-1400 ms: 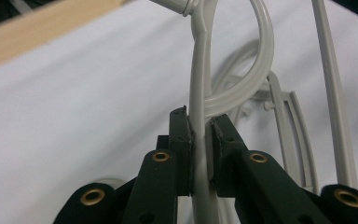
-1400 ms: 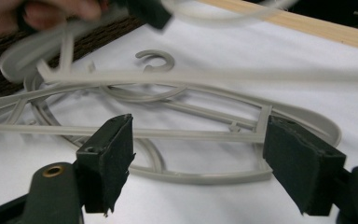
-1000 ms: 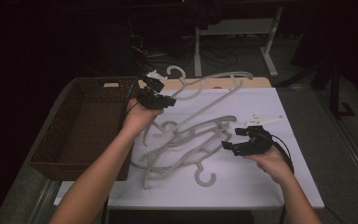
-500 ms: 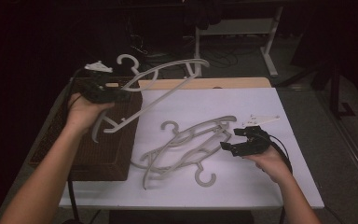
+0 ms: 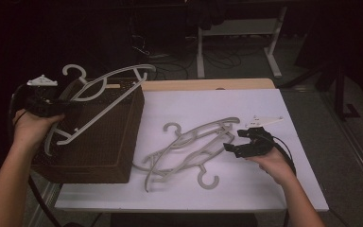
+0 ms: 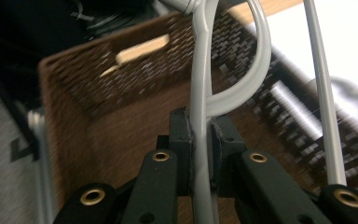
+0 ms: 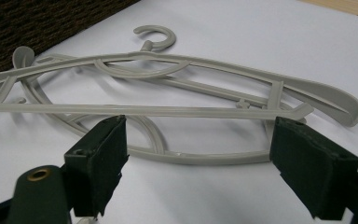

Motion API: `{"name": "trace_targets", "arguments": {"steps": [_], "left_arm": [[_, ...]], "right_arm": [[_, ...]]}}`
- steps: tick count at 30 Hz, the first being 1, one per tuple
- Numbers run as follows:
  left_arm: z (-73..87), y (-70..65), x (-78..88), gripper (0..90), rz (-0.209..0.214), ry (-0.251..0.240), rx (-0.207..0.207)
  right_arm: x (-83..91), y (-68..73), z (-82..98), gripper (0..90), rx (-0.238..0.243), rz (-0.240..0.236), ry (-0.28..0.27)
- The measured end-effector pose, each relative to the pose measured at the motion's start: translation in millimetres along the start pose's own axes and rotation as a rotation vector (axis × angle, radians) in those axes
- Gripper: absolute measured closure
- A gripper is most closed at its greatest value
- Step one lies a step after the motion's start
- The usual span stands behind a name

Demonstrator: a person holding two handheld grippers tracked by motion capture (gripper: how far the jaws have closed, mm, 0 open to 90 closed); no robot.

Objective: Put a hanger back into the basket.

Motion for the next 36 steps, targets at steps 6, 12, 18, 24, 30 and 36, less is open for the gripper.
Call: {"name": "trace_targets", "arguments": {"steps": [6, 12, 18, 24, 30, 36], "left_arm": [[26.2, 21.2, 2.5, 81.3, -0.051, 0.040, 0.028], [38.3, 23.3, -9.9, 81.3, -0.046, 0.062, 0.030], [45.8, 26.7, -16.8, 81.3, -0.056, 0.074, 0.037], [50.6, 29.2, -18.2, 60.5, -0.077, 0.067, 0.046], [45.8, 28.3, -13.5, 34.1, -0.054, -0.017, 0.100], [28.6, 12.7, -10.9, 27.7, 0.040, -0.085, 0.102]], "right_arm": [[-0.9, -0.7, -0.2, 18.7, 0.000, 0.004, 0.002], [-1.7, -0.6, -1.1, 18.9, 0.003, 0.008, -0.001], [-1.3, -1.1, -0.6, 18.9, 0.006, 0.014, 0.002], [-1.9, -1.7, -0.7, 18.9, 0.007, 0.014, 0.004], [-2.4, 0.7, -1.5, 18.9, 0.015, 0.011, 0.005], [-1.9, 1.3, -5.0, 18.8, 0.011, 0.005, -0.003]]}}
Point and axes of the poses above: each handheld gripper's, and its own axes: x roughly backward along the jaws, z roughly out of its underside, y roughly to its left, the point moved 3 cm from there along -x, roughly forward along the jaws, and after that the axes turned 11 degrees about -x, right-handed, at the moved point
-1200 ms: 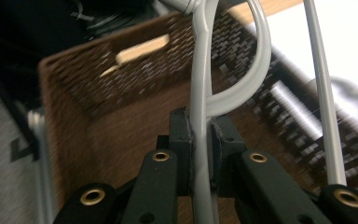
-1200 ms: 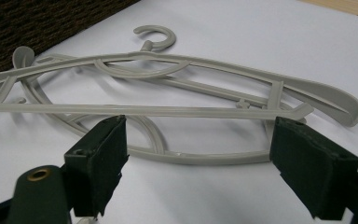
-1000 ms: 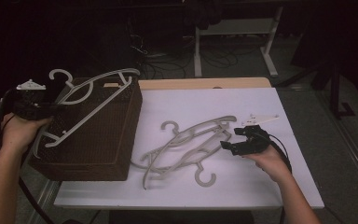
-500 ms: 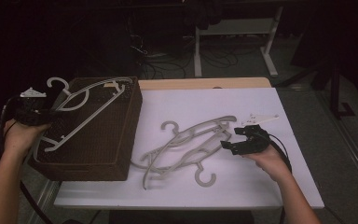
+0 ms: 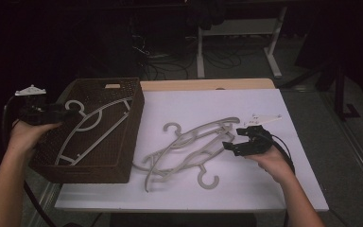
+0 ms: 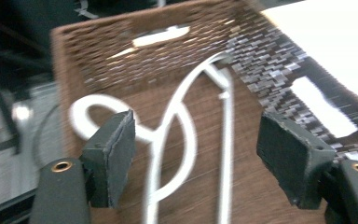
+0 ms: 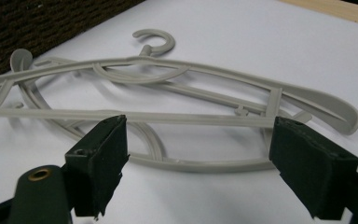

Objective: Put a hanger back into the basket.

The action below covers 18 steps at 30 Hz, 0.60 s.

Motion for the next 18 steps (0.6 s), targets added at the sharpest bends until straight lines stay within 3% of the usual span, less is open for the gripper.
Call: {"name": "trace_targets", "arguments": {"steps": [5, 6, 7, 18], "left_arm": [[-19.8, -29.1, -5.0, 24.0, 0.101, -0.051, -0.021], [-27.5, -42.7, -7.9, 23.8, 0.145, -0.081, -0.028], [-27.5, -42.7, -7.9, 23.7, 0.145, -0.081, -0.028], [-67.5, -123.6, -29.3, 22.9, 0.317, -0.167, -0.097]], "right_arm": [[-1.3, -0.8, -5.1, 18.8, 0.002, -0.002, -0.007], [-1.7, -0.7, -5.7, 18.8, 0.004, -0.002, -0.006], [-1.7, -0.7, -5.7, 18.8, 0.004, -0.002, -0.006], [1.0, 1.1, -2.5, 18.7, 0.013, -0.010, -0.005]]}}
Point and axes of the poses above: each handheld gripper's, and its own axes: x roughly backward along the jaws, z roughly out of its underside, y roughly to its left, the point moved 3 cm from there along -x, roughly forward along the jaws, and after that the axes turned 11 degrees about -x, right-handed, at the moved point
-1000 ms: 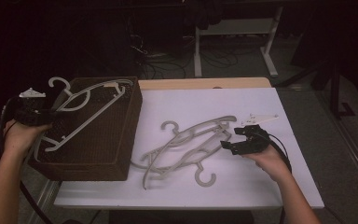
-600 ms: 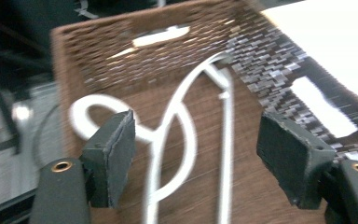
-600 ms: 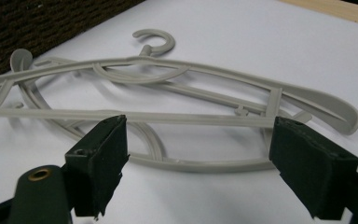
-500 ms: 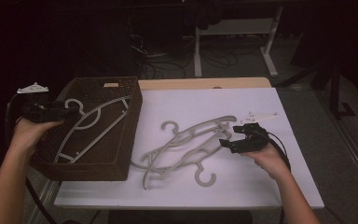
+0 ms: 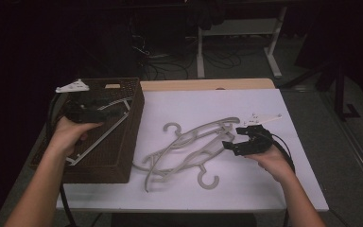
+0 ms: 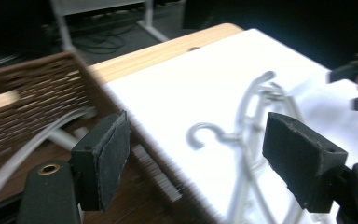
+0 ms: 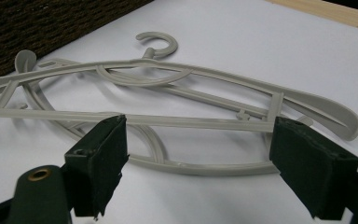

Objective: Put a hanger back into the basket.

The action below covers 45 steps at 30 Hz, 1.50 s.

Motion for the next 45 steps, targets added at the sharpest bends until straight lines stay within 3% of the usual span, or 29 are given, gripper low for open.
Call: {"name": "trace_targets", "arguments": {"steps": [6, 12, 17, 21, 24, 26, 28, 31, 32, 33, 35, 37, 45], "left_arm": [[-18.3, -34.5, -32.3, 20.6, 0.094, -0.034, -0.029], [-27.2, -66.2, -63.6, 19.1, 0.145, -0.041, -0.052], [-25.7, -91.4, -92.0, 19.1, 0.171, -0.007, -0.079], [-15.4, -106.1, -115.5, 19.1, 0.193, 0.025, -0.080], [-9.7, -108.6, -123.1, 19.1, 0.193, 0.038, -0.074], [-3.8, -109.8, -129.0, 19.1, 0.188, 0.048, -0.065], [2.3, -109.6, -133.7, 19.1, 0.177, 0.059, -0.068], [10.9, -107.6, -138.4, 19.1, 0.181, 0.056, -0.049], [13.6, -107.1, -139.7, 19.1, 0.179, 0.049, -0.041], [16.1, -106.2, -141.6, 19.2, 0.177, 0.053, -0.036], [17.9, -105.8, -143.7, 19.2, 0.177, 0.063, -0.037], [21.4, -103.5, -146.4, 19.2, 0.163, 0.072, -0.040], [29.9, -105.5, -151.3, 19.2, 0.153, 0.102, -0.039]], "right_arm": [[-1.3, 0.9, -0.4, 18.7, 0.008, -0.006, 0.004], [-2.0, 0.9, -0.3, 19.3, 0.005, -0.008, 0.006], [-5.6, 1.0, 0.2, 20.0, 0.009, -0.012, 0.020], [-6.0, 2.3, 0.4, 22.5, 0.012, -0.017, 0.024], [-5.8, 2.8, 0.2, 28.0, 0.010, -0.022, 0.022], [-6.4, 5.8, -2.1, 43.8, 0.009, -0.037, 0.022], [-7.8, 7.5, -3.5, 48.8, 0.015, -0.046, 0.028], [-19.6, 14.2, -7.8, 69.5, 0.038, -0.055, 0.052], [-19.6, 14.2, -7.8, 69.5, 0.038, -0.055, 0.052], [-27.6, 15.0, -9.6, 78.6, 0.026, -0.054, 0.068], [-27.6, 15.0, -9.6, 78.6, 0.026, -0.054, 0.068], [-39.3, 17.1, -10.9, 88.5, 0.034, -0.054, 0.085], [-64.6, 16.4, -2.7, 89.1, 0.053, -0.025, 0.106]]}}
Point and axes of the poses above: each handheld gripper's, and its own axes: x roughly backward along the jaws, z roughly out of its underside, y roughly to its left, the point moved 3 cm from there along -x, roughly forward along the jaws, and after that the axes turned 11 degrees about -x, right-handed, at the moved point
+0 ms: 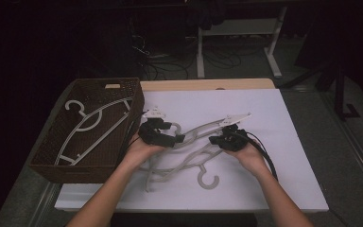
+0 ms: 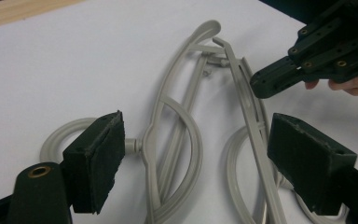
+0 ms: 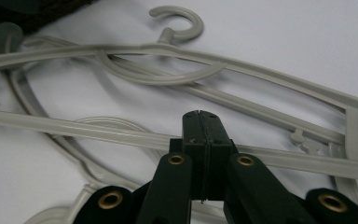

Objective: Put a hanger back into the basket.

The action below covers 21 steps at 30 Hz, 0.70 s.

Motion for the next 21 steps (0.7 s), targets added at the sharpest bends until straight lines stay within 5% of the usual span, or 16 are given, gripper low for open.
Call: {"name": "trace_targets", "arguments": {"steps": [12, 21], "left_arm": [[21.3, -1.3, -12.1, 19.6, -0.006, 0.082, 0.027], [37.2, -3.6, -21.7, 24.7, -0.032, 0.199, -0.028]], "right_arm": [[-14.9, -1.2, 7.9, 89.2, 0.030, 0.040, 0.069], [-16.4, -1.5, 8.6, 89.2, 0.032, 0.040, 0.070]]}}
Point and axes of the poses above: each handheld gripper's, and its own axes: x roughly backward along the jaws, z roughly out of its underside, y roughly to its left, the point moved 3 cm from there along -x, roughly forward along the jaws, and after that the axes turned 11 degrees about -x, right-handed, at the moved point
